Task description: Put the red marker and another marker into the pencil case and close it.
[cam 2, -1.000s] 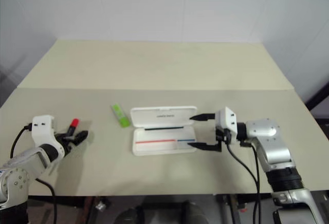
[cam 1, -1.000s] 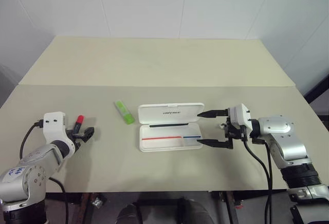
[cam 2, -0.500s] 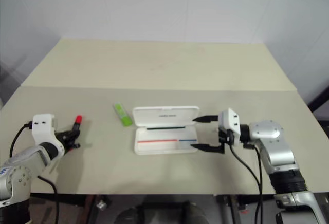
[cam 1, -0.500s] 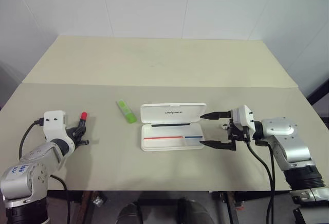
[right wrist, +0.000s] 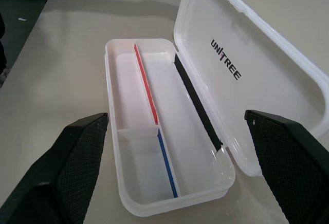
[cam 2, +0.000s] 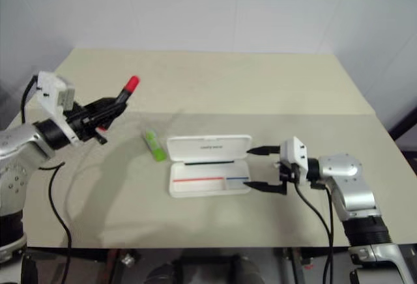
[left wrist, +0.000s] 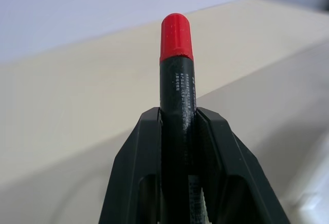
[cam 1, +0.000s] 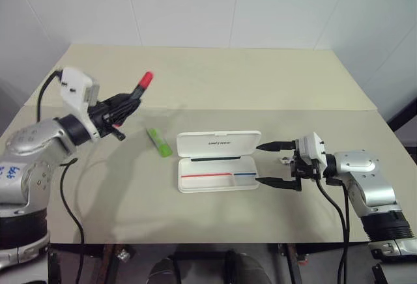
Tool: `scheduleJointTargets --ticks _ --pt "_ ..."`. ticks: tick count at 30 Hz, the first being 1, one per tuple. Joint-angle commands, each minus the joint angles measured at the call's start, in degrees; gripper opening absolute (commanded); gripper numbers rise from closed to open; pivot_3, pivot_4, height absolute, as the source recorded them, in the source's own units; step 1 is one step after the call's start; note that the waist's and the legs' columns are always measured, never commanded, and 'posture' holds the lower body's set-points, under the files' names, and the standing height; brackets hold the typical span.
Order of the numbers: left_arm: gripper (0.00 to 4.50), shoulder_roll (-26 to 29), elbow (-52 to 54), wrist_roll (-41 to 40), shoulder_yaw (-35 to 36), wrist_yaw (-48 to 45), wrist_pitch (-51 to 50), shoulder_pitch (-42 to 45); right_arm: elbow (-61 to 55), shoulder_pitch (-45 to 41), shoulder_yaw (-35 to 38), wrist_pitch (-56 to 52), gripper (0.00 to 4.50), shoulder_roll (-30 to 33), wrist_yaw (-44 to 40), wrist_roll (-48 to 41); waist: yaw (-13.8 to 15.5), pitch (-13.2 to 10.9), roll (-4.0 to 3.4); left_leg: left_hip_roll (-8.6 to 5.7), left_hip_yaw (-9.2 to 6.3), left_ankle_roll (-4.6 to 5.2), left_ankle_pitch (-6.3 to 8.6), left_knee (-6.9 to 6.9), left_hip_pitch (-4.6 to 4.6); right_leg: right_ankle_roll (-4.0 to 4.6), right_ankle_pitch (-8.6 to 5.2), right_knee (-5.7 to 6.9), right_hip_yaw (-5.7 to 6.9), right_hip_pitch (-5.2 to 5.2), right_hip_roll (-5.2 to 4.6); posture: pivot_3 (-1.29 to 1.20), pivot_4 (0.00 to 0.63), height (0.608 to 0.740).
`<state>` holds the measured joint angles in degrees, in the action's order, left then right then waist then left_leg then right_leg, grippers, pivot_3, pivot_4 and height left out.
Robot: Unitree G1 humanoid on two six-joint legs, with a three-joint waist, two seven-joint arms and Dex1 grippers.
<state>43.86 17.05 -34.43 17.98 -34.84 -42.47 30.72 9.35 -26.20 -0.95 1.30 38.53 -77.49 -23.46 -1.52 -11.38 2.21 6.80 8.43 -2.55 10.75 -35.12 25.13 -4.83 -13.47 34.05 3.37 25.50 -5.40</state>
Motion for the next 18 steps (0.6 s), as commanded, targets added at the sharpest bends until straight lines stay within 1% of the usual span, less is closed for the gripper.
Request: scheduleJointTargets --ticks 1,5,8,11,15,18 --pt "0.59 0.8 2.6 -4.6 -4.5 -8.2 0.7 5.6 -0.3 0.2 2.4 0.9 4.50 0.9 -1.2 -1.5 0.1 0.0 0.00 0.00 0.00 0.00 0.00 -0.01 0.02 -0.01 0.00 0.01 0.00 0.00 0.01 0.00 0.150 0.740" --pt "0.59 -0.3 4.1 -8.1 -12.3 -14.6 -3.0 11.5 1.8 -0.3 3.3 1.8 4.50 2.2 -2.4 -1.0 0.1 0.0 0.00 -0.01 0.01 0.02 -0.02 -0.08 -0.01 -0.05 0.01 0.07 -0.03 -0.02 0.02 0.00 0.150 0.740" --pt "0.59 -2.2 4.8 -9.8 -17.6 -15.3 -7.8 14.3 2.4 -0.4 3.5 2.4 4.50 2.7 -2.3 -0.5 0.0 0.0 0.00 -0.02 0.00 0.03 -0.03 -0.15 -0.02 -0.07 0.02 0.11 -0.07 -0.02 0.02 0.00 0.150 0.740" --pt "0.59 -3.4 6.4 -8.8 -23.5 -17.2 -9.1 14.1 2.1 0.3 3.9 2.6 4.50 2.6 -1.4 -0.3 -0.2 0.0 -0.01 -0.05 -0.01 0.04 -0.03 -0.20 -0.10 -0.10 0.03 0.19 -0.24 -0.03 0.07 0.00 0.150 0.740" --pt "0.59 -4.3 6.2 -6.8 -26.1 -17.6 -7.9 14.0 -0.2 2.4 4.2 2.0 4.50 2.4 0.3 -0.5 -0.1 0.0 -0.01 -0.04 -0.08 0.06 -0.05 -0.35 -0.11 -0.09 0.02 0.35 -0.31 0.01 0.12 0.00 0.150 0.740" --pt "0.59 -3.8 4.8 -3.2 -28.7 -17.5 -7.4 14.0 -2.1 4.2 4.4 1.4 4.50 2.2 1.9 -0.4 0.0 0.0 -0.01 -0.07 -0.12 0.07 -0.03 -0.54 -0.08 -0.06 0.00 0.40 -0.34 -0.02 0.09 0.00 0.150 0.740"
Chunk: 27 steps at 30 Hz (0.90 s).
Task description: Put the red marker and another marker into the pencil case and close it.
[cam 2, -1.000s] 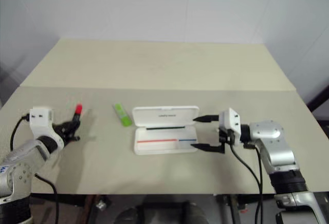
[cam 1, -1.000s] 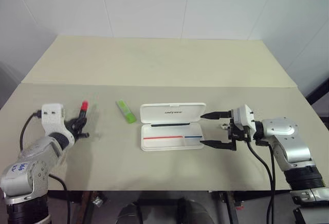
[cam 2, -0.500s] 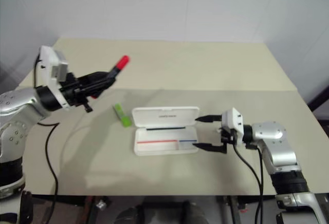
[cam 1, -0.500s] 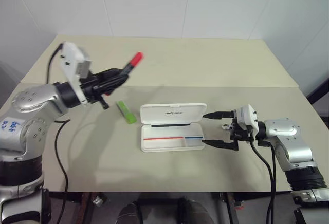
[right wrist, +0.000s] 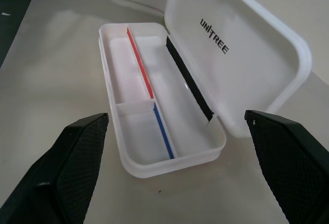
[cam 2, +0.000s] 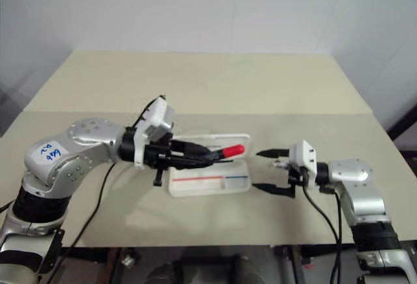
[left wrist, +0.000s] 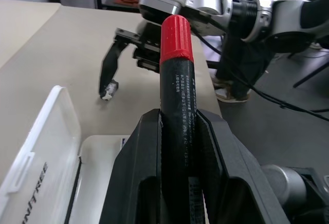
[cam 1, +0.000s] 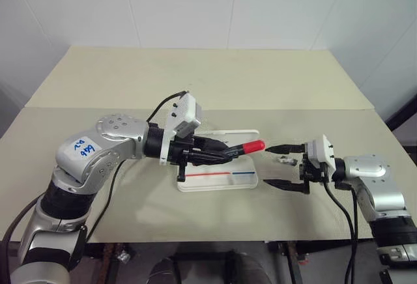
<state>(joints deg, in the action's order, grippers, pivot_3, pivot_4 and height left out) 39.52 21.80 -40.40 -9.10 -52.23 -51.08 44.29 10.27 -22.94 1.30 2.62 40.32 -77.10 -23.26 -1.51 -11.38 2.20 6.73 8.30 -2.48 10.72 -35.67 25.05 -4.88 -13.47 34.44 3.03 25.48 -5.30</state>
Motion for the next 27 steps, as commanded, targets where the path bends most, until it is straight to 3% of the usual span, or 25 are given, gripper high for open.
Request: scheduleJointTargets --ticks 1,6,17,27 --pt "0.59 0.6 -0.1 3.6 -2.3 -0.2 1.3 0.2 -3.5 1.4 2.2 0.0 4.50 0.5 1.8 -0.6 0.0 0.0 0.00 -0.02 0.00 0.02 0.01 -0.08 0.02 0.06 -0.03 0.00 -0.03 0.00 -0.01 0.00 0.150 0.740" --pt "0.59 -0.2 -1.3 10.0 -5.8 1.1 4.3 -1.0 -4.9 3.2 2.7 -0.7 4.50 1.0 2.3 -1.4 -0.1 0.0 0.00 -0.11 -0.03 0.17 0.07 -0.38 0.05 0.62 -0.18 -0.17 -0.21 -0.08 -0.04 0.00 0.150 0.740" --pt "0.59 -3.4 -4.5 20.3 -11.6 3.4 7.6 -1.6 0.4 0.7 7.9 -3.7 4.50 1.3 -5.2 -9.5 -0.1 0.0 0.00 -0.84 -1.17 0.28 0.09 -0.30 0.09 0.62 0.00 -0.46 -0.26 -0.24 -0.03 0.00 0.150 0.740" --pt "0.59 -5.7 -9.1 27.6 -13.8 4.6 9.5 -0.1 7.3 -1.5 9.1 -1.3 4.50 2.3 -11.1 -9.5 0.0 0.0 0.00 -0.94 -1.30 0.31 0.08 -0.37 0.08 0.57 0.03 -0.45 -0.25 -0.30 -0.06 0.00 0.150 0.740"
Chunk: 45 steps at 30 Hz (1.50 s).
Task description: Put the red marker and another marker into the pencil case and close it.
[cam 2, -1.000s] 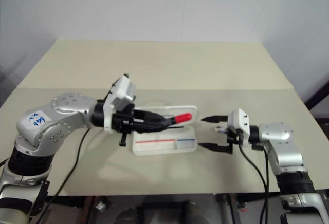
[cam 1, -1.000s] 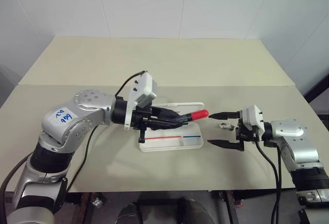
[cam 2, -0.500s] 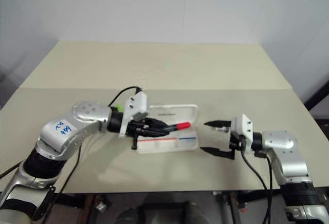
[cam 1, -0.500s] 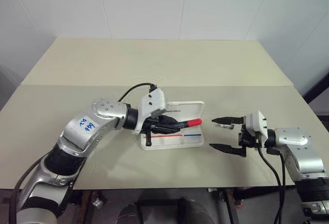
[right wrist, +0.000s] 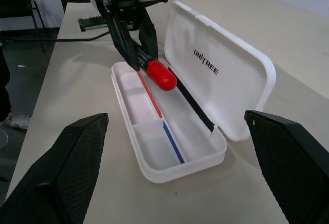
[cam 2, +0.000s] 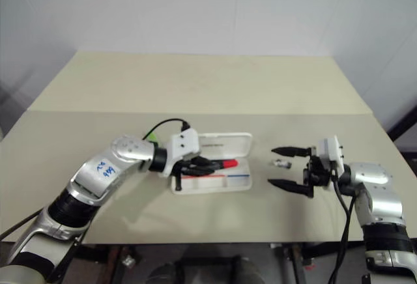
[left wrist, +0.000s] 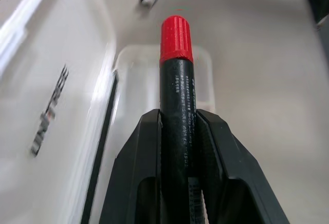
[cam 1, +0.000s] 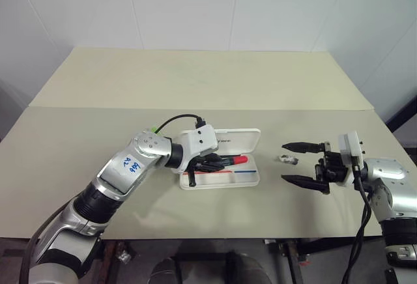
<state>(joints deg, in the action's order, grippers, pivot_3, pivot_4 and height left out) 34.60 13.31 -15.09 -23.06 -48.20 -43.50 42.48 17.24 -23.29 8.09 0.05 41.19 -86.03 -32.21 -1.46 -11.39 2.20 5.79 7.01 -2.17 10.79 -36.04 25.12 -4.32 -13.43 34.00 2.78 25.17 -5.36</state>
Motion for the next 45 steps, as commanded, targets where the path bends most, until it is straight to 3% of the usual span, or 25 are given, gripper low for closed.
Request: scheduleJointTargets --ticks 1,17,29,41,45 --pt "0.59 -1.1 -1.1 2.9 0.1 0.6 2.3 1.8 0.4 -1.3 2.3 1.4 4.50 1.4 -1.9 -0.4 0.0 0.0 0.00 0.00 -0.01 0.00 0.00 0.00 0.00 0.00 0.00 0.00 0.00 0.00 0.00 0.00 0.150 0.740" --pt "0.59 -4.8 -7.7 9.0 -0.4 -1.4 10.2 2.5 -3.8 1.6 2.2 1.1 4.50 1.2 2.2 0.2 0.0 0.0 0.00 -0.02 -0.04 0.02 -0.01 -0.02 -0.01 -0.04 0.02 0.02 0.00 -0.02 -0.01 0.00 0.150 0.740" --pt "4.48 -6.4 -5.4 8.3 0.7 -3.8 9.5 1.3 -5.6 2.8 2.3 0.6 4.50 1.1 4.3 0.5 0.1 0.0 0.00 -0.04 -0.05 0.04 -0.01 -0.02 -0.02 -0.05 0.03 0.01 0.00 -0.06 -0.02 0.00 0.150 0.740" --pt "4.48 -3.8 5.8 0.3 5.7 -6.8 1.4 -2.1 -4.1 1.0 1.5 0.9 4.50 0.6 4.0 1.1 -0.1 0.0 0.00 -0.04 -0.07 0.07 -0.03 -0.02 -0.03 -0.05 0.03 0.02 0.00 -0.07 -0.02 0.00 0.150 0.740" --pt "4.48 -4.9 9.5 -5.3 11.9 -5.3 -1.1 -2.7 -3.6 0.5 1.4 1.1 4.50 0.3 4.0 1.6 0.0 0.0 -0.01 -0.04 -0.08 0.07 -0.03 -0.01 -0.02 -0.05 0.03 0.01 0.00 -0.06 -0.02 0.00 0.150 0.740"
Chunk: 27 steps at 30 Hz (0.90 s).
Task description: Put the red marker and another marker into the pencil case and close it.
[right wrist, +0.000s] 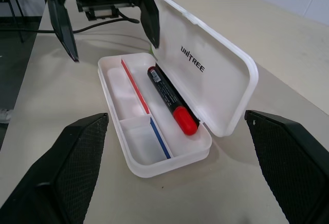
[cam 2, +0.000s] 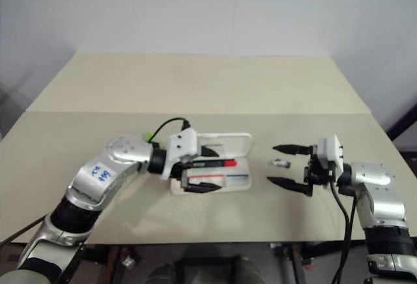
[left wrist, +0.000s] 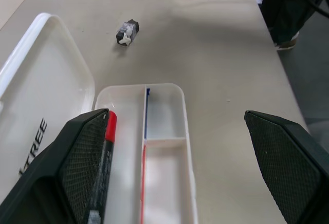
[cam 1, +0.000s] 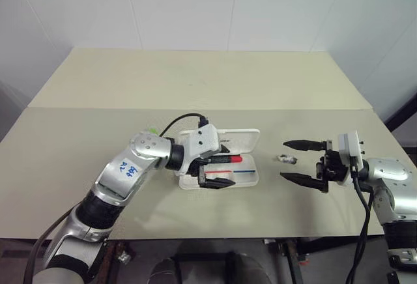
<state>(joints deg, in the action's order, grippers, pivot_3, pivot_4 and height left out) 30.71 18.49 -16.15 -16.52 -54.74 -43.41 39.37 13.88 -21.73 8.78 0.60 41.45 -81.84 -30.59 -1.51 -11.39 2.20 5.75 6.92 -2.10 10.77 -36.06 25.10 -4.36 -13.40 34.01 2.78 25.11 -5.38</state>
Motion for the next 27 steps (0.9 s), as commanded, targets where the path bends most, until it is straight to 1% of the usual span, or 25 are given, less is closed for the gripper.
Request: scheduleJointTargets --ticks 1,4,6,8,12,15,17,19,21,23,24,27 --pt "4.48 -1.7 4.9 -5.4 7.6 2.7 -1.6 0.6 -0.1 -1.1 0.8 0.6 4.50 0.0 -0.1 0.0 0.0 0.0 0.00 0.00 -0.01 0.00 0.00 0.00 0.01 0.00 0.00 0.00 0.00 0.00 0.00 0.00 0.150 0.740" --pt "4.48 -3.9 4.7 -7.2 14.8 8.7 -2.2 1.9 0.0 -1.1 1.0 0.7 4.50 -0.1 -0.2 0.1 0.1 0.0 0.00 0.00 -0.05 0.02 -0.01 -0.02 -0.01 -0.01 0.00 -0.01 0.02 -0.05 0.00 0.00 0.150 0.740" --pt "4.48 -6.3 3.7 -7.6 20.6 15.4 -2.8 2.9 0.2 -1.1 1.0 0.6 4.50 0.0 -0.3 0.1 0.1 0.0 0.00 -0.01 -0.07 0.03 -0.02 -0.03 -0.03 -0.01 0.01 0.00 0.03 -0.09 0.00 0.00 0.150 0.740" --pt "4.48 -7.7 3.6 -7.4 24.6 21.4 -5.6 3.6 0.6 -1.2 1.2 0.4 4.50 -0.1 -0.1 -0.1 0.1 0.0 0.00 -0.03 -0.10 0.07 -0.04 -0.05 -0.03 -0.05 0.03 0.00 0.03 -0.13 -0.01 0.00 0.150 0.740" --pt "4.48 -10.0 5.0 -7.4 30.0 31.7 -11.3 4.6 3.4 -3.0 1.8 0.9 4.50 -0.7 -0.5 -0.6 -0.1 0.0 0.00 -0.03 -0.08 0.07 -0.04 -0.03 -0.13 -0.08 0.04 -0.02 0.03 -0.22 0.00 0.00 0.150 0.740" --pt "4.48 -11.9 5.4 -5.5 33.2 39.9 -12.5 6.0 6.0 -4.5 1.8 1.7 4.50 -0.5 -1.7 -0.3 0.0 0.0 0.00 -0.03 -0.09 0.06 -0.03 -0.04 -0.12 -0.13 0.07 -0.01 0.04 -0.22 0.01 0.00 0.150 0.740" --pt "4.48 -11.8 3.7 -0.5 33.4 47.2 -13.3 6.4 7.4 -5.5 1.6 2.2 4.50 -0.5 -2.0 0.1 0.0 0.0 0.01 -0.03 -0.09 0.05 -0.03 -0.04 -0.11 -0.15 0.08 -0.02 0.04 -0.23 0.01 0.00 0.150 0.740" --pt "4.48 -13.2 2.2 3.5 34.0 54.3 -14.7 6.1 8.2 -6.1 1.4 2.6 4.50 -0.6 -2.2 0.5 0.0 0.0 0.00 -0.05 -0.09 0.03 -0.02 -0.01 -0.17 -0.18 0.10 -0.06 0.04 -0.28 0.00 0.00 0.150 0.740" --pt "4.48 -14.4 1.4 6.9 32.3 58.9 -15.5 4.5 8.8 -6.5 1.1 2.9 4.50 -0.7 -2.2 0.7 0.0 0.0 0.00 -0.05 -0.09 0.01 -0.01 0.02 -0.24 -0.19 0.10 -0.10 0.04 -0.37 0.00 0.00 0.150 0.740" --pt "4.48 -18.3 1.8 9.4 29.7 63.1 -18.4 1.9 9.5 -6.9 0.8 3.2 4.50 -1.0 -2.3 1.2 0.0 0.0 0.00 -0.05 -0.09 0.02 0.00 0.02 -0.23 -0.20 0.11 -0.14 0.04 -0.37 0.00 0.00 0.150 0.740" --pt "4.48 -19.7 2.1 10.0 29.1 64.3 -19.6 1.3 9.7 -7.0 0.7 3.3 4.50 -1.1 -2.3 1.3 0.1 0.0 0.01 -0.06 -0.07 0.03 0.02 0.02 -0.25 -0.21 0.11 -0.16 0.03 -0.40 -0.01 0.00 0.150 0.740" --pt "4.48 -26.7 2.3 11.8 29.0 69.0 -21.6 -0.2 10.3 -7.5 0.7 3.5 4.50 -1.3 -2.4 1.7 0.4 0.0 0.05 -0.07 -0.09 0.04 0.03 -0.03 -0.13 -0.30 0.17 -0.20 0.06 -0.37 -0.01 0.00 0.150 0.740"
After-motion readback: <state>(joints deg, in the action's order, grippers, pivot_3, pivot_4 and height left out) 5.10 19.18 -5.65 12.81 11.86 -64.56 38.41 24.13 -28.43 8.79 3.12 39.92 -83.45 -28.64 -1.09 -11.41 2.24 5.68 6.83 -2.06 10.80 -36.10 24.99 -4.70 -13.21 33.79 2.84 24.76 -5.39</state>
